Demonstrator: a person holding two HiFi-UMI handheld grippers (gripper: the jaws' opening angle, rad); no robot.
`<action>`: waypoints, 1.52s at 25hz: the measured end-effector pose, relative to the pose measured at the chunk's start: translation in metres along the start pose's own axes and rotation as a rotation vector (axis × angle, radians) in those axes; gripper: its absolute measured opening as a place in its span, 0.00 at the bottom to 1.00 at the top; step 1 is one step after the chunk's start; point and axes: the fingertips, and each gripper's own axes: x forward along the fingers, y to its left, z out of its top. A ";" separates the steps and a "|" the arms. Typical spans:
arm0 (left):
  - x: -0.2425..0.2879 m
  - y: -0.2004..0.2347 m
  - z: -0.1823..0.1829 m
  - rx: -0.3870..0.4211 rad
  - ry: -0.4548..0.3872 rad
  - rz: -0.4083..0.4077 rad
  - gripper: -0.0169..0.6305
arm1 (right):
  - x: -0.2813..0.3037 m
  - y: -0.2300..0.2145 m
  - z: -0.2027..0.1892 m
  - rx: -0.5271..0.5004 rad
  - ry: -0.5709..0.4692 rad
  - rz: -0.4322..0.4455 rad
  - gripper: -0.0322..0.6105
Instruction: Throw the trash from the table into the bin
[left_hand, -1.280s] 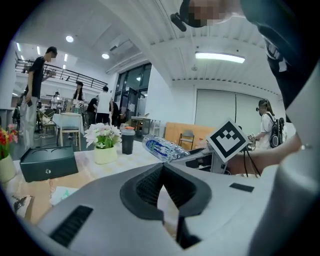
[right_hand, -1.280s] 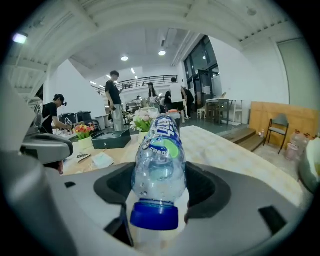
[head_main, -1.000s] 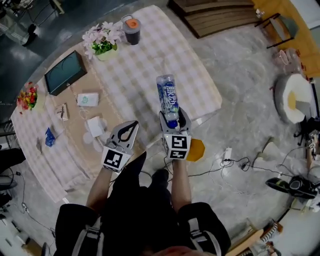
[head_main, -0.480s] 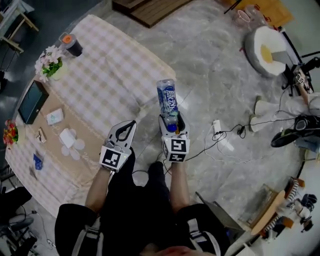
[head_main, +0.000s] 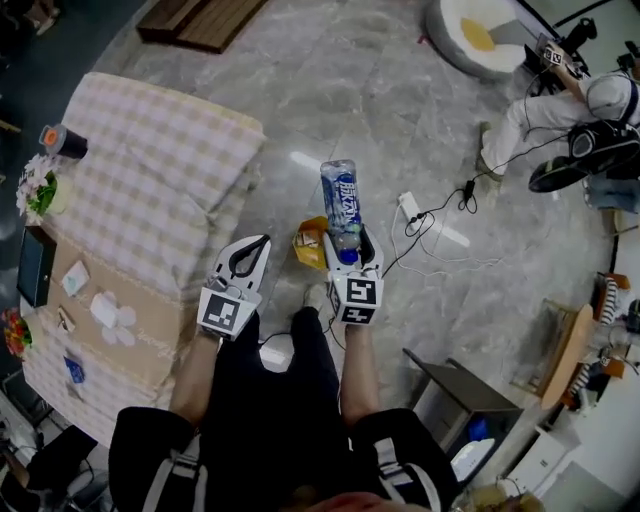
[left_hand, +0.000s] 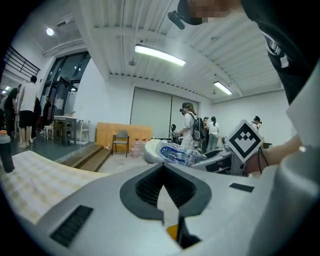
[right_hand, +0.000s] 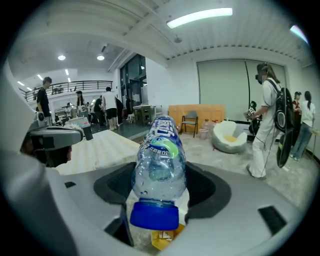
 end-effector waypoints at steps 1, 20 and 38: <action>0.007 -0.007 -0.001 0.001 0.004 -0.013 0.03 | -0.004 -0.010 -0.006 0.009 0.004 -0.013 0.55; 0.086 -0.050 -0.139 0.022 0.079 -0.082 0.03 | 0.034 -0.070 -0.210 0.072 0.133 -0.044 0.55; 0.150 -0.045 -0.388 0.008 0.092 -0.103 0.03 | 0.128 -0.080 -0.485 0.033 0.249 -0.012 0.55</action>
